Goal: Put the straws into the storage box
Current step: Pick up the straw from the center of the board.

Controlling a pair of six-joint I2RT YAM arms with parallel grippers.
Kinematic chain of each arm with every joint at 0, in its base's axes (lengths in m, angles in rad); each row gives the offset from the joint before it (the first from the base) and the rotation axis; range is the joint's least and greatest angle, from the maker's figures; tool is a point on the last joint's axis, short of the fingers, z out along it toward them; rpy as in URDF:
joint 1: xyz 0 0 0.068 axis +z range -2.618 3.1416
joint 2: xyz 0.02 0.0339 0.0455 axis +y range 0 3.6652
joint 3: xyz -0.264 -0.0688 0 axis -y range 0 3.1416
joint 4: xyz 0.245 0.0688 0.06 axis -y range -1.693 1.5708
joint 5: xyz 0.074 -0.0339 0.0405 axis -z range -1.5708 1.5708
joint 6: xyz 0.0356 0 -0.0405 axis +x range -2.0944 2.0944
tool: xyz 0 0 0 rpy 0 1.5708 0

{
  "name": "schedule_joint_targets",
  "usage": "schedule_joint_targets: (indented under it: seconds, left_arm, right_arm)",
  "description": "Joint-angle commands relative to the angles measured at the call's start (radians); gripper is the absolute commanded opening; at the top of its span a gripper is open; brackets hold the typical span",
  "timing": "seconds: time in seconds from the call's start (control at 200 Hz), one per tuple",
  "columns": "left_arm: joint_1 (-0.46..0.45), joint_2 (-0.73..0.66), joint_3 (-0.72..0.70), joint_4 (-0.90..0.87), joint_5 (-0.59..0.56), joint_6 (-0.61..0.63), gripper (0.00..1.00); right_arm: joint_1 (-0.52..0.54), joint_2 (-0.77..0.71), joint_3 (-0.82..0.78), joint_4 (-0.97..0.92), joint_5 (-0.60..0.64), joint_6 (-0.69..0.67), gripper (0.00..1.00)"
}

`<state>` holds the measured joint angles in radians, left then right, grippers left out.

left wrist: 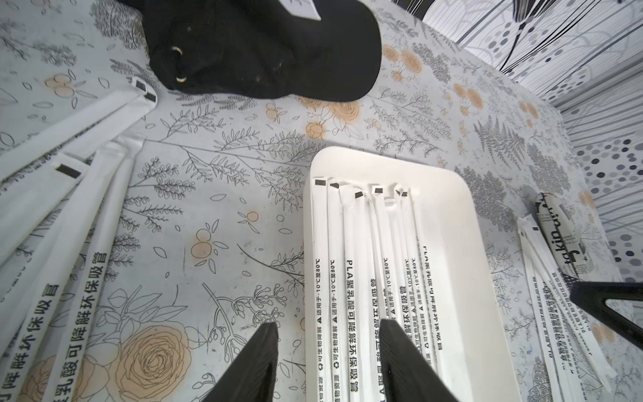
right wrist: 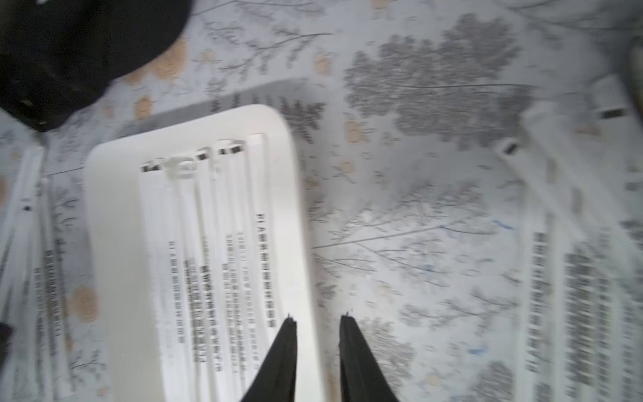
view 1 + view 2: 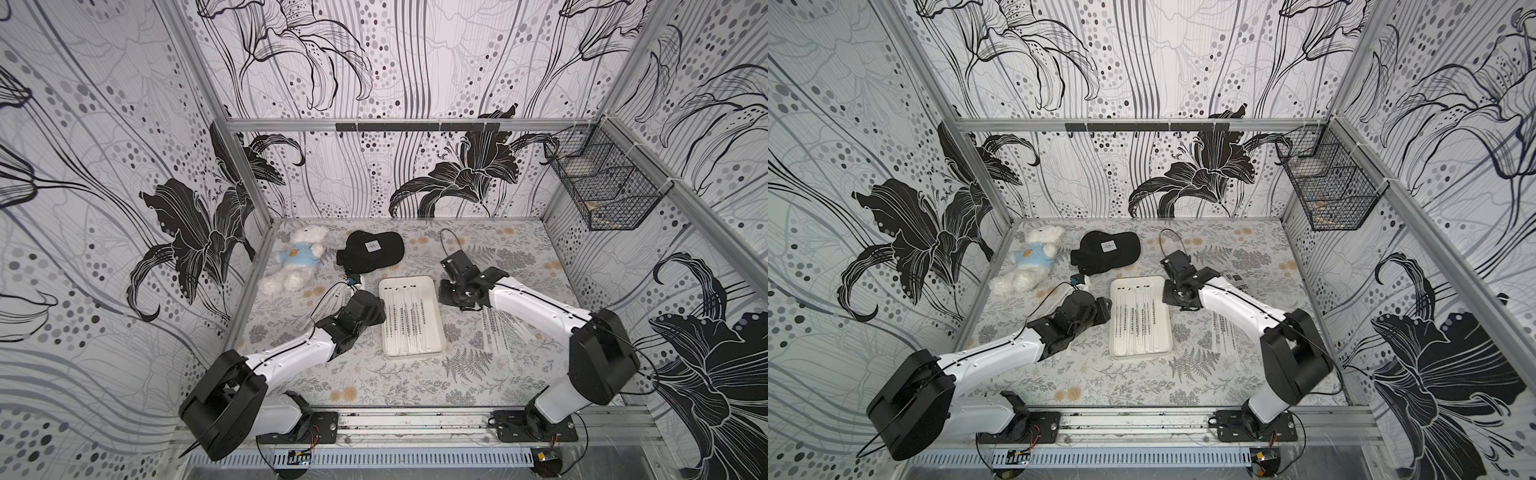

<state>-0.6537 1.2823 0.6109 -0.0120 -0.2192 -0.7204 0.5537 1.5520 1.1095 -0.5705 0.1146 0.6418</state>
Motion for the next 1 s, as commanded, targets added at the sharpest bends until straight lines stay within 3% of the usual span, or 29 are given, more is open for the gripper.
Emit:
schedule_joint_targets:
  seconds: [0.0, 0.19, 0.406, 0.996]
  left_arm:
    - [-0.011, -0.023, 0.049, -0.005, -0.037, 0.056, 0.55]
    - [-0.074, 0.075, 0.111, -0.05, -0.051, 0.078, 0.61]
    - [-0.104, 0.123, 0.118, -0.027, -0.021, 0.046, 0.62]
    - [-0.104, 0.108, 0.097, -0.025, -0.034, 0.032, 0.6]
  right_arm:
    - [-0.097, -0.019, -0.097, -0.102, 0.06, -0.128, 0.25]
    - [-0.201, -0.004, -0.174, -0.044, 0.037, -0.206, 0.29]
    - [-0.217, 0.075, -0.166, 0.02, 0.007, -0.231, 0.29]
    - [-0.197, 0.091, -0.191, 0.038, -0.028, -0.213, 0.12]
